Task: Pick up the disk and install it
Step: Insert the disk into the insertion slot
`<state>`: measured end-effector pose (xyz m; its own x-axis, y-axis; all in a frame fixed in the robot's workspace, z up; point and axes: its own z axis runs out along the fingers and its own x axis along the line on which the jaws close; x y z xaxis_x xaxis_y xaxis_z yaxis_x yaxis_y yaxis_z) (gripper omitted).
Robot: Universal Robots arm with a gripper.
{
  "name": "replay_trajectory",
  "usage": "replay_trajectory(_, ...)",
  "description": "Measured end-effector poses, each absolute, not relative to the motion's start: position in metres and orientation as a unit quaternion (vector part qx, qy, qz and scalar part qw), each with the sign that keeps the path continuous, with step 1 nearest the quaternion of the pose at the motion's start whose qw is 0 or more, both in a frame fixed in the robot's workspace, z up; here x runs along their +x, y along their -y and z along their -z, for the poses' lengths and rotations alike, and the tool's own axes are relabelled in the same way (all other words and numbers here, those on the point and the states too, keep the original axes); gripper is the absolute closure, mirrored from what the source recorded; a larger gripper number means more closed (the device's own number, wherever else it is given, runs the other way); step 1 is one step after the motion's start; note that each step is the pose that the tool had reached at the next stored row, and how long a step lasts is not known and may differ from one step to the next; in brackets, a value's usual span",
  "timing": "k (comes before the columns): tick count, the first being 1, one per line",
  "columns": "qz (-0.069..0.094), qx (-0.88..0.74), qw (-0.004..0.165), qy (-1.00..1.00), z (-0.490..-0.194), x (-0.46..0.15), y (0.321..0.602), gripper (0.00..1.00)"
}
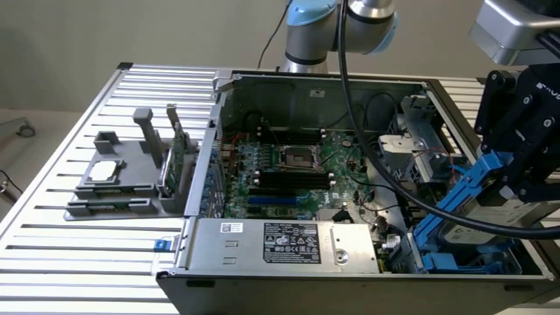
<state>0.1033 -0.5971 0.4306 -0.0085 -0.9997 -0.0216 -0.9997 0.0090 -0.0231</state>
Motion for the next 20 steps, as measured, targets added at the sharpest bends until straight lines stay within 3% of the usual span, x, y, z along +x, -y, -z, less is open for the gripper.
replay_trajectory(20, -0.004, -0.697, 0.017, -0.717, -0.4238, 0.1033, 0.5970, 0.67)
